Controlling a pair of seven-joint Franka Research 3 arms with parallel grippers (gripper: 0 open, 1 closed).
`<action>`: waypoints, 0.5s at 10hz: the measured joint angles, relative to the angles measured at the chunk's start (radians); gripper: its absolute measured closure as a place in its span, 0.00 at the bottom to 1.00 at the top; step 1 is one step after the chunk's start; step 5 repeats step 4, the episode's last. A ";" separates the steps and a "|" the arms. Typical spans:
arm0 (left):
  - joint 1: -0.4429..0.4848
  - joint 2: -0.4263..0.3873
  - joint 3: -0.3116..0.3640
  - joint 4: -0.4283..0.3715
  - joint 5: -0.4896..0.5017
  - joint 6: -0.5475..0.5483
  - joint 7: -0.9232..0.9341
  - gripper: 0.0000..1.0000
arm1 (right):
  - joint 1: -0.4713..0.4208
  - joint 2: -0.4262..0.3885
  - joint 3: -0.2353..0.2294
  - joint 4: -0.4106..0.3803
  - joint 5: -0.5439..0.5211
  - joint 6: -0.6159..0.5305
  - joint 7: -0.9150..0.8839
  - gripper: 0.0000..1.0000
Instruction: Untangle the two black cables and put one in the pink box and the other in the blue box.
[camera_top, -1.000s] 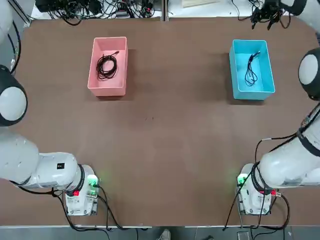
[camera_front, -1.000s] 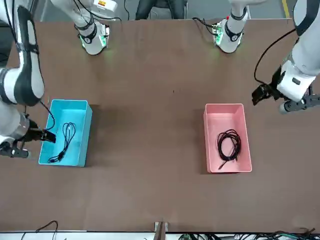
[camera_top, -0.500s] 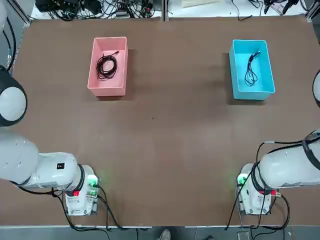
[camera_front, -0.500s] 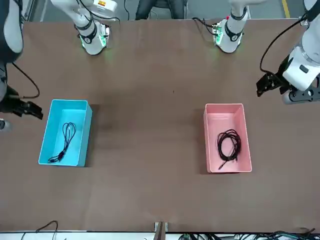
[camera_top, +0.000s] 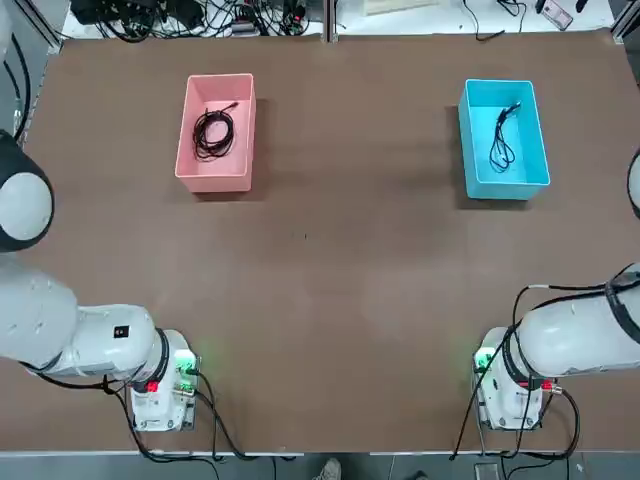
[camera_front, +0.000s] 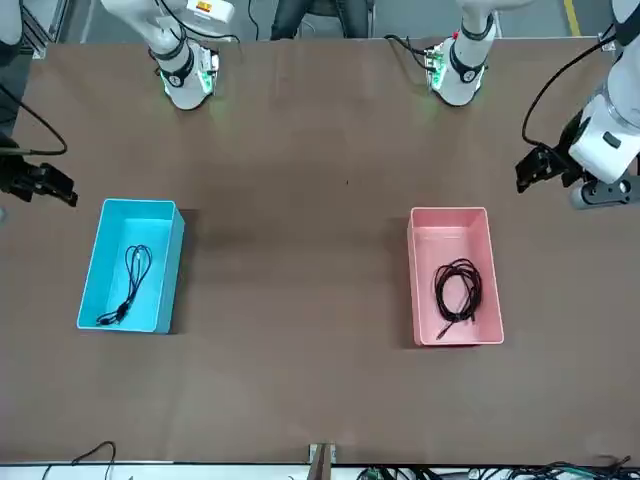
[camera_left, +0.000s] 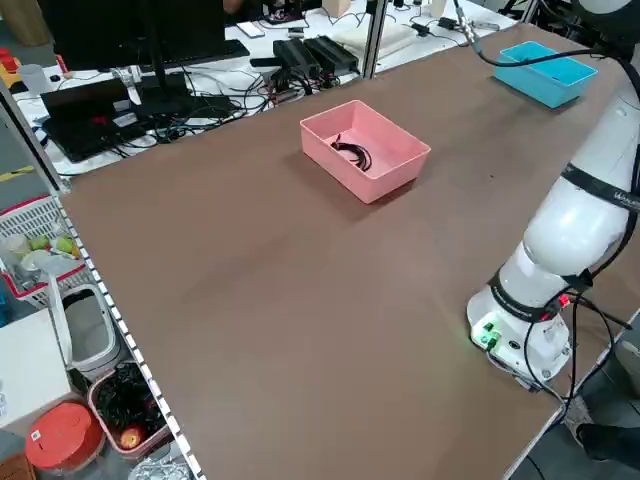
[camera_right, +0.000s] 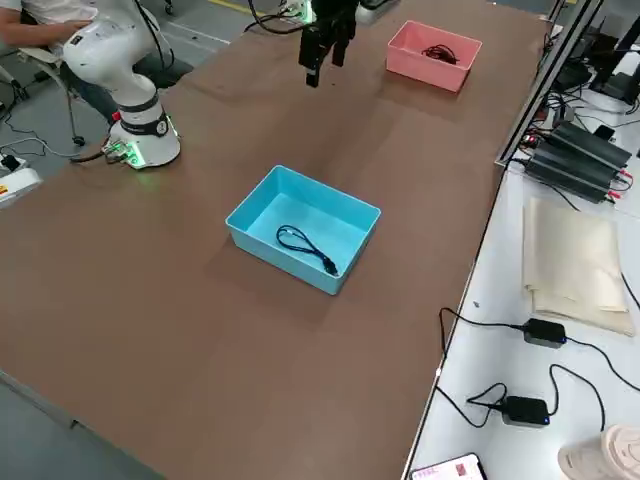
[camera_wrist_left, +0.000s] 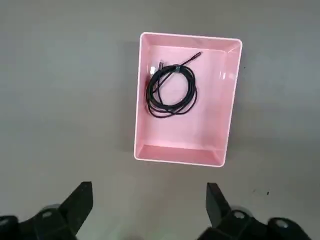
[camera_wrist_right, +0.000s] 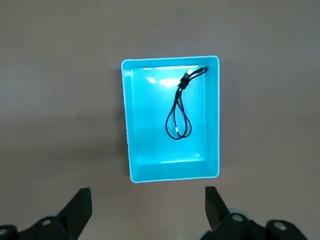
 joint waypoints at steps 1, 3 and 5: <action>0.009 0.000 0.000 0.005 0.000 -0.002 0.000 0.00 | 0.000 -0.002 0.000 0.000 0.000 -0.001 0.000 0.00; 0.019 0.000 0.000 0.006 0.000 -0.015 0.014 0.00 | 0.000 -0.003 0.000 0.000 0.000 -0.001 0.000 0.00; 0.019 0.000 -0.002 0.006 0.000 -0.019 0.018 0.00 | 0.000 -0.003 0.000 0.000 0.000 -0.001 0.000 0.00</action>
